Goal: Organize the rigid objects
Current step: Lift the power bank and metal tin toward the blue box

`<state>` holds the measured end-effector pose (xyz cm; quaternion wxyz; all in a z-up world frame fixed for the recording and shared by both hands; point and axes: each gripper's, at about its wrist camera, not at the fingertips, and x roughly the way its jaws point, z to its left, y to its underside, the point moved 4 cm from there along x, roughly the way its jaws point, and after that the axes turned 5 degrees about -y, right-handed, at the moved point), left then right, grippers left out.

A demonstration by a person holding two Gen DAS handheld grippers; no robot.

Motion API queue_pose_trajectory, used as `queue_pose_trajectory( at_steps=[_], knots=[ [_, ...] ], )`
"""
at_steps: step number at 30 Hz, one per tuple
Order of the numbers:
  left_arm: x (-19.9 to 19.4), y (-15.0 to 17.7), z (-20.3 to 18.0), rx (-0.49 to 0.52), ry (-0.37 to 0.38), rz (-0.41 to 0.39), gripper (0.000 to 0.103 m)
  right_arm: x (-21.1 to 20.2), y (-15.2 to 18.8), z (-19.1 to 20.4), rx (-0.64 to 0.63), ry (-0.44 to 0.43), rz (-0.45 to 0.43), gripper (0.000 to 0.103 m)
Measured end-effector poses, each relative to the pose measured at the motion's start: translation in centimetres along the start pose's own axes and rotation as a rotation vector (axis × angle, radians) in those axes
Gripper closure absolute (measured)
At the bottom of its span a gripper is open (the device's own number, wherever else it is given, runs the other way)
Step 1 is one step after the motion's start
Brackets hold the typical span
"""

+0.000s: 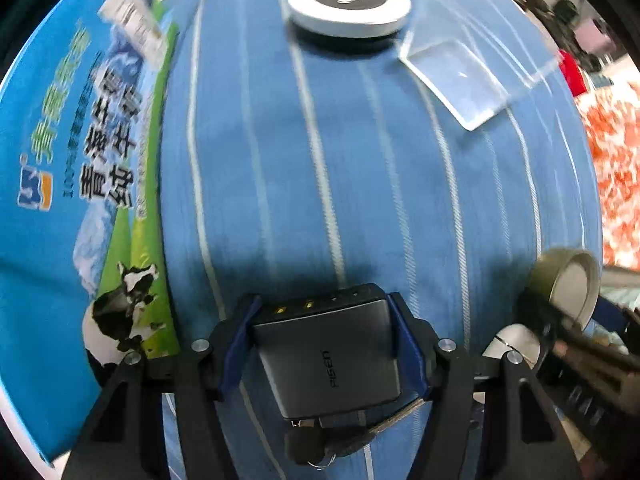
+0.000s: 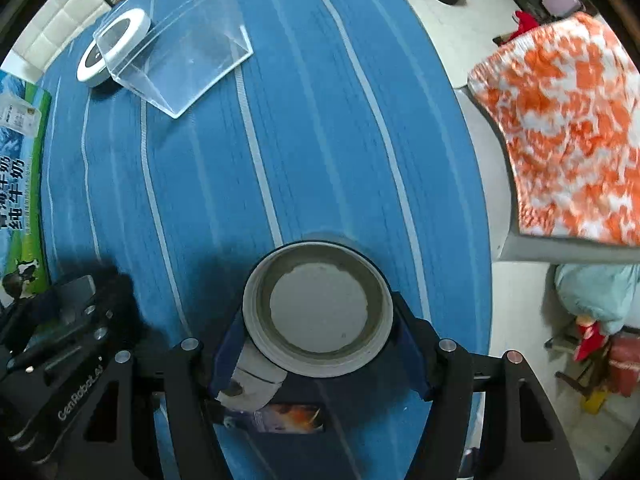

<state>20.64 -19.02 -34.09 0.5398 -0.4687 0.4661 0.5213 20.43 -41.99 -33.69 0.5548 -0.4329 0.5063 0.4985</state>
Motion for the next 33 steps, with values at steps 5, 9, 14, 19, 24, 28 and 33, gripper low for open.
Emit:
queue_pose_trajectory(
  at_steps=[5,9,14,19,24,28,33],
  knots=[
    [0.1,-0.2,-0.4,-0.014,0.024,0.004,0.041,0.4,-0.1,-0.5,0.076,-0.022,-0.003,0.027],
    [0.0,-0.7,-0.4,-0.006,0.016,-0.001,0.042,0.3,-0.1,0.4,0.069,0.013,-0.033,0.029],
    [-0.7,-1.1,-1.4,0.005,0.0,-0.019,0.045,0.1,-0.3,0.4,0.079,0.022,-0.042,0.036],
    [-1.3,-0.6,-2.0,0.015,0.003,-0.02,0.045,0.2,-0.4,0.2,0.082,0.009,-0.032,0.036],
    [-1.2,-0.2,-1.7,-0.028,0.04,0.059,0.04,0.4,-0.6,-0.4,0.107,-0.02,-0.025,0.036],
    [-1.9,0.1,-1.1,-0.082,0.093,0.095,0.035,0.3,-0.6,-0.4,0.105,-0.021,-0.02,0.036],
    [-1.3,0.8,-1.3,-0.097,0.069,0.117,0.035,0.4,-0.6,-0.3,0.092,-0.005,-0.02,0.036]
  ],
)
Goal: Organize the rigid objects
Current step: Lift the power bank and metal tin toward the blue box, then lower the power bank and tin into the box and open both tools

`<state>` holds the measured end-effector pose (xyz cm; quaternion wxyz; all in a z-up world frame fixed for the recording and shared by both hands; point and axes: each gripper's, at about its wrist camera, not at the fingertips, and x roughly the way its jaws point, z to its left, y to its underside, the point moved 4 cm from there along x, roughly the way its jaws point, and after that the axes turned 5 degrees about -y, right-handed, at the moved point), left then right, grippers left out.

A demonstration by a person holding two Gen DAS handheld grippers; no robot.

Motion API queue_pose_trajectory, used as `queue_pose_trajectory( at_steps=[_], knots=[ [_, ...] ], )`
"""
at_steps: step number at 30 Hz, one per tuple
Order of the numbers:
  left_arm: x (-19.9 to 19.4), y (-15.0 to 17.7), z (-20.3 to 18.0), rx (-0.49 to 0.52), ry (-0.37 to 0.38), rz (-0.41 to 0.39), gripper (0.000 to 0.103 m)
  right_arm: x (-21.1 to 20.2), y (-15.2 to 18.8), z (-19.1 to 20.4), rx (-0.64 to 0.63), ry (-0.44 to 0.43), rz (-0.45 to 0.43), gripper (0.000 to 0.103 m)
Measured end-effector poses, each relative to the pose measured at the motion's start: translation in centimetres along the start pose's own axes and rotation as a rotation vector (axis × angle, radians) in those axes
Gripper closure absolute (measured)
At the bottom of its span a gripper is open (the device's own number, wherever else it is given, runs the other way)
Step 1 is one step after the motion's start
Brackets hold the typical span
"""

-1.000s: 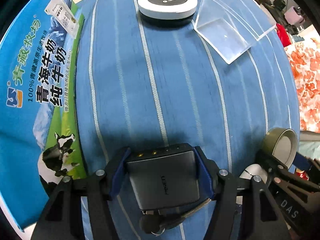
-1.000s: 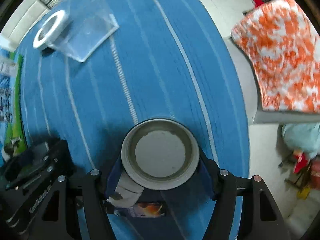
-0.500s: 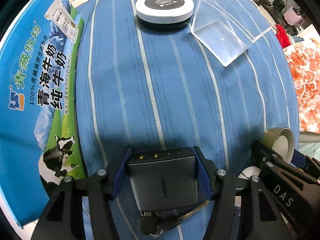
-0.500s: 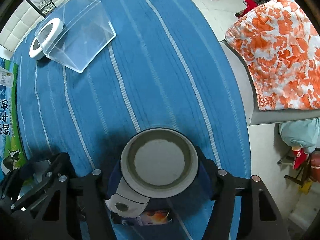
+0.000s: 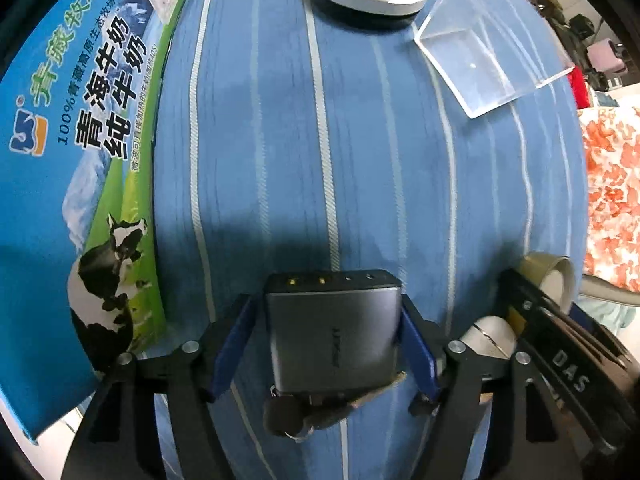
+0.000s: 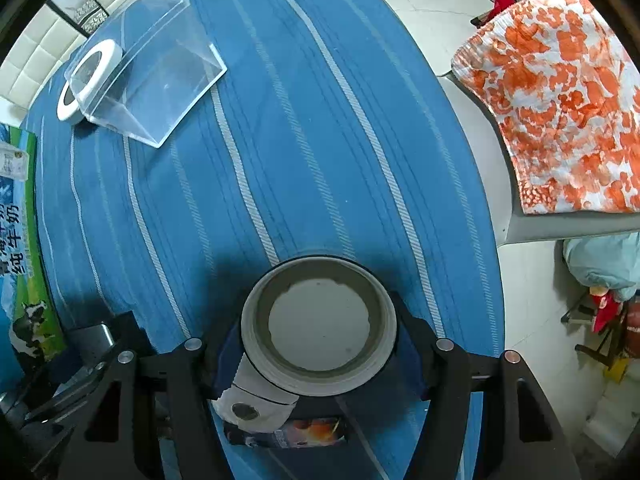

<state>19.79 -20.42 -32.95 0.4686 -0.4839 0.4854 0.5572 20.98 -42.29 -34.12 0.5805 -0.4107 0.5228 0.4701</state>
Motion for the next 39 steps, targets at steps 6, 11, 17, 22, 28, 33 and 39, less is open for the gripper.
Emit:
queue_pose_trajectory(
  at_steps=[6,11,17,22,28,33,39],
  knots=[
    [0.0,1.0,-1.2,0.06,-0.04,-0.074,0.047,-0.1,0.3,0.3,-0.021,0.02,-0.014,0.036],
    [-1.3,1.4,-1.8,0.078,-0.034,-0.117,0.047,-0.7,1.0,0.3,-0.033,0.018,-0.015,0.036],
    [-5.1,2.7,-1.6,0.136,-0.016,-0.21,0.047,-3.5,2.4,-0.4,-0.038,0.022,-0.071,0.036],
    [-8.4,3.7,-0.8,0.137,0.055,-0.26,0.047,-7.6,4.0,0.5,-0.077,0.003,-0.132,0.036],
    [-15.3,4.6,2.5,0.151,0.152,-0.38,0.047,-12.7,6.2,3.9,-0.138,-0.046,-0.2,0.036],
    [-20.8,4.8,7.1,0.125,0.136,-0.51,0.047,-17.3,9.2,9.3,-0.202,-0.095,-0.281,0.036],
    [-23.4,4.8,14.4,0.051,0.072,-0.582,0.047,-20.6,11.2,16.9,-0.281,-0.16,-0.342,0.036]
  ],
)
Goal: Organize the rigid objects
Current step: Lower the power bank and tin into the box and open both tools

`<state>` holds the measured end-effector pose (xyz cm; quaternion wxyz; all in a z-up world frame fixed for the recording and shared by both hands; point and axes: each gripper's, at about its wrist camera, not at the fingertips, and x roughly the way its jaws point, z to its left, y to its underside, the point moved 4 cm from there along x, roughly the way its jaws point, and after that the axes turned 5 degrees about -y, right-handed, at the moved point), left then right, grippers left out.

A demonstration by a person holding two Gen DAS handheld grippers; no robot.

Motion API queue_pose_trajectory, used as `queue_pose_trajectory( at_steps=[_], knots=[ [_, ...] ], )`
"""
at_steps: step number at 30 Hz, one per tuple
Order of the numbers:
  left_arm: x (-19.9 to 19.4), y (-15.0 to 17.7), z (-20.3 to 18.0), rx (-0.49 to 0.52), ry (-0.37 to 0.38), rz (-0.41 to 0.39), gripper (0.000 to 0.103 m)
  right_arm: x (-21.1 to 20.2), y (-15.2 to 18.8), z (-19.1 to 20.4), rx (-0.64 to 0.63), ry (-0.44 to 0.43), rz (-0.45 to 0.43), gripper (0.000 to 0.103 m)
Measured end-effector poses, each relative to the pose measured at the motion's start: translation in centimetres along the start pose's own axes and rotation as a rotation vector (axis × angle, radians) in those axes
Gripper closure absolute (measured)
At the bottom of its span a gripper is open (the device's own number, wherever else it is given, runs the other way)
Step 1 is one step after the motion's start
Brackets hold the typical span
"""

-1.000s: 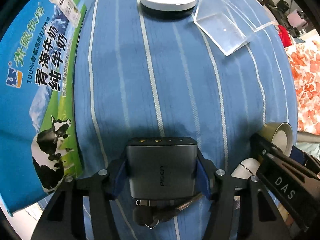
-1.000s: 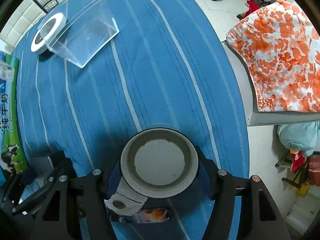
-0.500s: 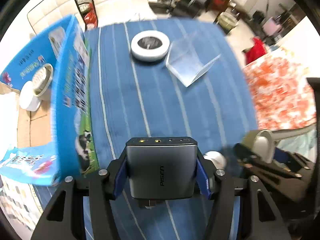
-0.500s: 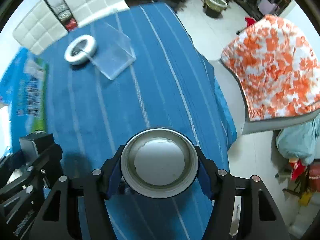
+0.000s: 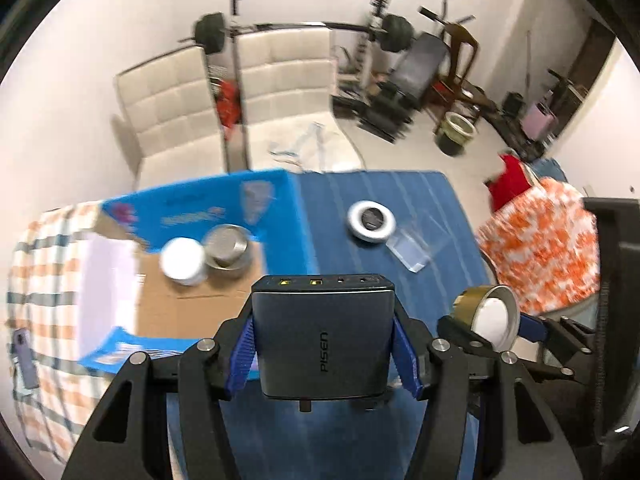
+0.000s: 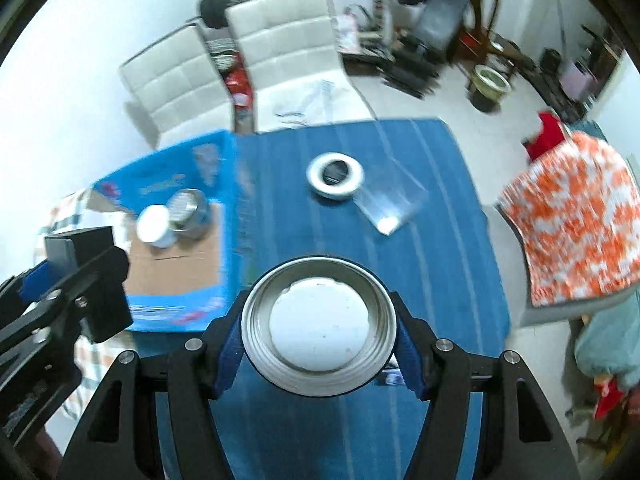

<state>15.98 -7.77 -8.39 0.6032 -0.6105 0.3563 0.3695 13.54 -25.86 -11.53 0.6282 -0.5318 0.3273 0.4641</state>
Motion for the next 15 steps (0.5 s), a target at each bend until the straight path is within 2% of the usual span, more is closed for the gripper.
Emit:
queue_pose_trajectory(
  at_steps=[8,15],
  knots=[
    [-1.6,0.2,8.0,-0.08,-0.085,-0.024,0.047,-1.0,-1.6,9.0,-0.105,-0.034,-0.053,0.036],
    [-1.7,0.5,12.5,-0.127,-0.109,-0.024,0.047,0.3,-2.5,13.6,-0.144,-0.042,-0.052,0.036]
  ],
)
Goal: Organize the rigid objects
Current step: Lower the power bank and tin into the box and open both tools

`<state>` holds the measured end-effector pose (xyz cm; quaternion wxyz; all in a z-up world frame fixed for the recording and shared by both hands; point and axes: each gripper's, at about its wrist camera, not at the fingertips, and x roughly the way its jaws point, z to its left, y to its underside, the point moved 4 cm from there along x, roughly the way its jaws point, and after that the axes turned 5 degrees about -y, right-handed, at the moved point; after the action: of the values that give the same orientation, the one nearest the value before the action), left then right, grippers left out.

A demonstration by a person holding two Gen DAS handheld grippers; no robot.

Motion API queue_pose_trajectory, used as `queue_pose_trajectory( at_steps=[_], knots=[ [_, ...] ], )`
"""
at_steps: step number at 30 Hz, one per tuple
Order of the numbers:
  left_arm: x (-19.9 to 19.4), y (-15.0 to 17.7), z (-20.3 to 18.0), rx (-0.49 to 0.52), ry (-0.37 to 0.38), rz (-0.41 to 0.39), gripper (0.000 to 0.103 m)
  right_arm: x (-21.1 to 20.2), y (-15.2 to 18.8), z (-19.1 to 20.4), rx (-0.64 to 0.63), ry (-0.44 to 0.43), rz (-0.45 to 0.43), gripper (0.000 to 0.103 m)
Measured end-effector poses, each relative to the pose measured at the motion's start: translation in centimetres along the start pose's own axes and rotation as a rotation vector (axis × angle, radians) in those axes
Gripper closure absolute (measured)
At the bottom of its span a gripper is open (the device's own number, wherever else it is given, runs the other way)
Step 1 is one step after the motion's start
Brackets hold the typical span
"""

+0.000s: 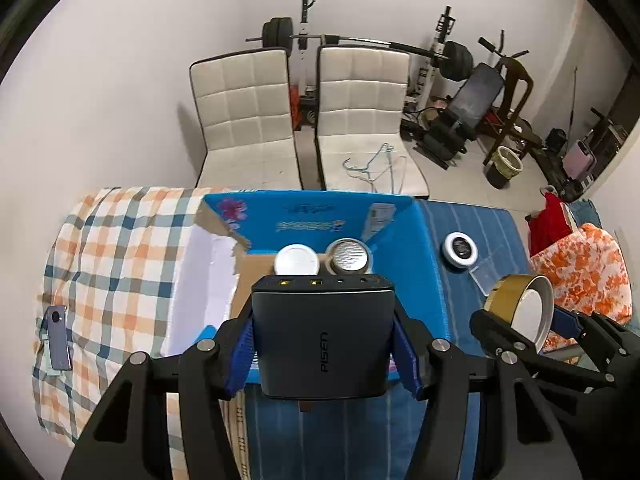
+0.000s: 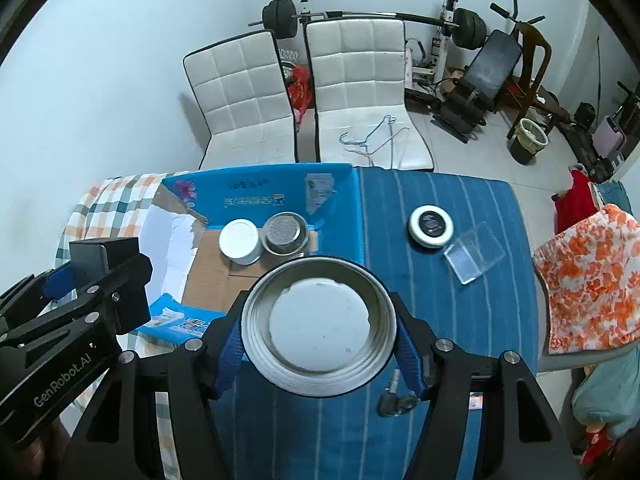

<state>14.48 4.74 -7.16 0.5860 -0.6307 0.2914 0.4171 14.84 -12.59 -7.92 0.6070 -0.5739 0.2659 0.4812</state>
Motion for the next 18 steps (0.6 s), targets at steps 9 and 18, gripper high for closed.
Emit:
queue_pose_trajectory(
  at_steps=[9,18],
  knots=[
    [8.6,-1.2,5.7,-0.051,0.013,0.176,0.047,10.9,-1.1,0.3,0.102,-0.024,0.164,0.036],
    [19.6,-2.0,8.0,-0.049,-0.005,0.374,0.047,21.0,-1.0,1.5,0.14,0.011,0.315,0.036]
  ],
)
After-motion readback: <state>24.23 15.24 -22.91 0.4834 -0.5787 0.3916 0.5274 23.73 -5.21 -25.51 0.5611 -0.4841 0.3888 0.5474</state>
